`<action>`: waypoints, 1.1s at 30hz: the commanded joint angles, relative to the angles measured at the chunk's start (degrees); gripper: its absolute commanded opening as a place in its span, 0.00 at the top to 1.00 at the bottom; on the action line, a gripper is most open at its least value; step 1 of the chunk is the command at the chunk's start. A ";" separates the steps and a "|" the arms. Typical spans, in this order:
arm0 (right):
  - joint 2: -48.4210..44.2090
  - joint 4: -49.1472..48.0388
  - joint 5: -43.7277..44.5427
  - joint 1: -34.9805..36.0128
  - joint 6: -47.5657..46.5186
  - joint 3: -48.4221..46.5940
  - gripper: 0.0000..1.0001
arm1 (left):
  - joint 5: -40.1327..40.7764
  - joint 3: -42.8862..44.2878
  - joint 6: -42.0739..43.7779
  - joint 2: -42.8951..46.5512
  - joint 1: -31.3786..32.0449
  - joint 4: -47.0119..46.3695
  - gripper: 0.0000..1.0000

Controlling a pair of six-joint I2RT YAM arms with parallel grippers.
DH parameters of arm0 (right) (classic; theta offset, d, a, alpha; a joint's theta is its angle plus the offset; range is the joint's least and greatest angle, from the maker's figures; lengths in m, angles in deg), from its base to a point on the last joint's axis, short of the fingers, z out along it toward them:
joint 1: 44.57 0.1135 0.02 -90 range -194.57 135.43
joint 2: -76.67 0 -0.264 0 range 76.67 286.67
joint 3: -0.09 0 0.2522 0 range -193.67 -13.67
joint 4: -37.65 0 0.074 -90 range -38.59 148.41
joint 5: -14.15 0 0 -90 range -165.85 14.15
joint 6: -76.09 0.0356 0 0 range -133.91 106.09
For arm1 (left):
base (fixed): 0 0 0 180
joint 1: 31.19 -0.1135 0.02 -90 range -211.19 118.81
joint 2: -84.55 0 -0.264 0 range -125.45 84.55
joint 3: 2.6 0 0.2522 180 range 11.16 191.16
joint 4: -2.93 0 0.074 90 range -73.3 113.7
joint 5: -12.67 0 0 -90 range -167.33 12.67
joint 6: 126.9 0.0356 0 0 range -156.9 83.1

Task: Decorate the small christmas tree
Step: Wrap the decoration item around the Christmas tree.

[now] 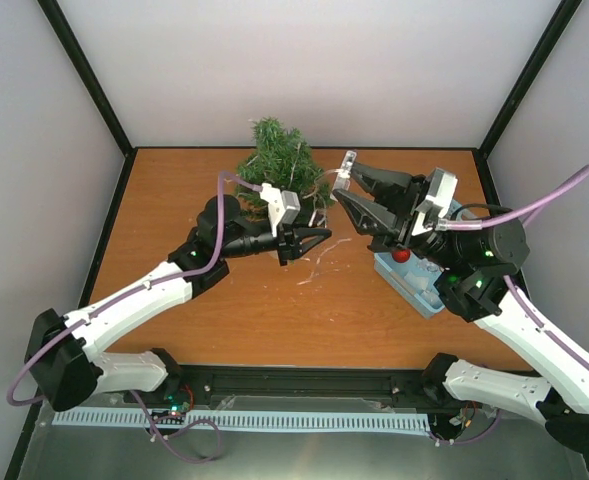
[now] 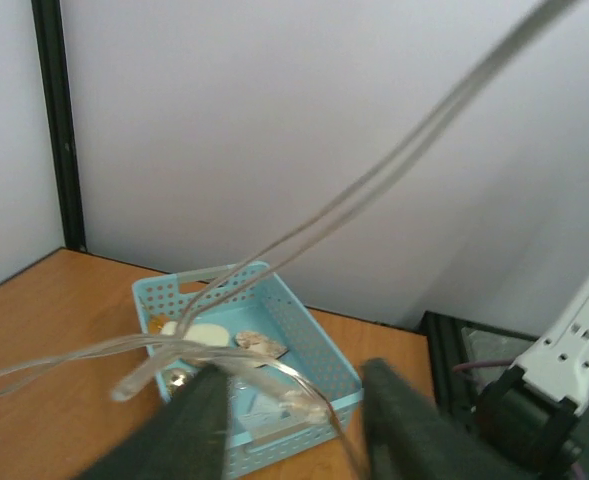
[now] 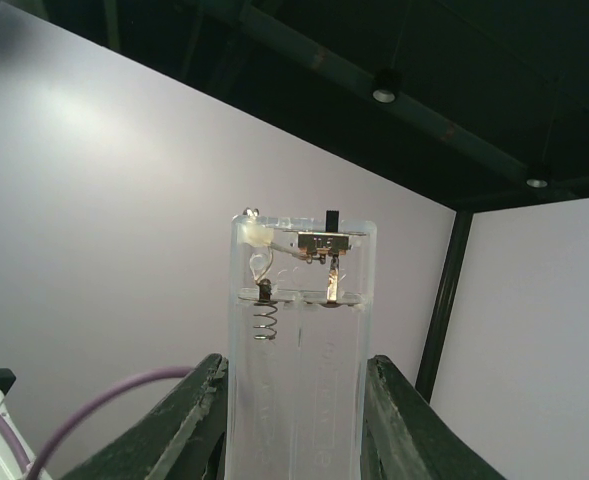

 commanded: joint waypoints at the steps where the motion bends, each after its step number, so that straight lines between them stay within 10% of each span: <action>1: -0.95 -0.67 2.41 0.44 -0.61 0.27 0.92 | -1.67 1.49 1.10 0.39 0.09 -0.69 0.87; 3: -2.64 5.29 8.91 0.42 -4.16 -0.34 0.92 | -0.73 0.34 1.68 2.45 0.09 1.16 0.99; 14: -15.34 18.96 59.59 0.25 -26.98 6.19 0.95 | 9.62 -5.70 1.15 10.21 -1.11 8.50 0.99; 33: -27.72 21.53 81.06 0.24 -38.98 14.19 0.97 | 5.84 -8.07 -5.24 12.18 -5.26 6.86 0.99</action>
